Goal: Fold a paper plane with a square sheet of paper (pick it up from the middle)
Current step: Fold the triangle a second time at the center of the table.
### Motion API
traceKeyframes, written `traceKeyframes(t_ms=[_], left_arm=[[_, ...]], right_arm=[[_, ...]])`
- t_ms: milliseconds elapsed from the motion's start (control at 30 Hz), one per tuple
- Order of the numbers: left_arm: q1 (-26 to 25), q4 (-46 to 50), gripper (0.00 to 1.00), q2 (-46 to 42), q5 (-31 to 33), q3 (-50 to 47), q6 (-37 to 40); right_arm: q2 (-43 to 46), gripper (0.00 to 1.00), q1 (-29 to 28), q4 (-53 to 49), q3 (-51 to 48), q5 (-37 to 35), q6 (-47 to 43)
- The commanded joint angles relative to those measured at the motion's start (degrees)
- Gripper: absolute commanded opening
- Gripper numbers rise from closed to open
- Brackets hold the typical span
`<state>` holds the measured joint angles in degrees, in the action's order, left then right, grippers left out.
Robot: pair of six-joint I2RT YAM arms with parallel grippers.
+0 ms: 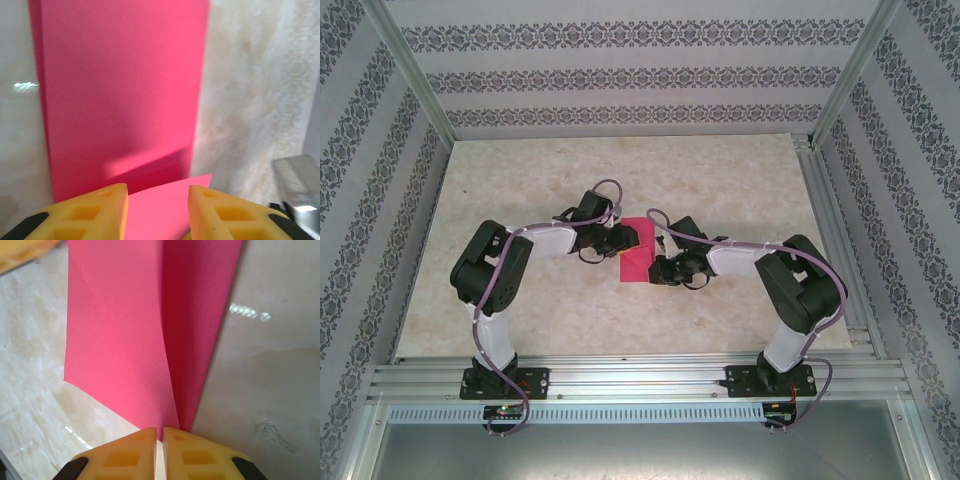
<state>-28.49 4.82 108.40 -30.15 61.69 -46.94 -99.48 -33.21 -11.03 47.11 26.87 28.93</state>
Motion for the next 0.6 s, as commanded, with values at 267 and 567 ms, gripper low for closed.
traceKeyframes(t_ms=[267, 567], left_arm=[[-2.0, -11.1, 0.29, -2.8, -8.1, -5.4, -7.7], [-3.5, -16.5, 0.29, 0.2, -9.8, -7.7, -11.1]], right_arm=[[-1.6, 0.13, 0.6, -0.2, -0.9, 0.3, 0.7], [-1.6, 0.13, 0.9, -0.4, -0.7, 0.0, 0.9]])
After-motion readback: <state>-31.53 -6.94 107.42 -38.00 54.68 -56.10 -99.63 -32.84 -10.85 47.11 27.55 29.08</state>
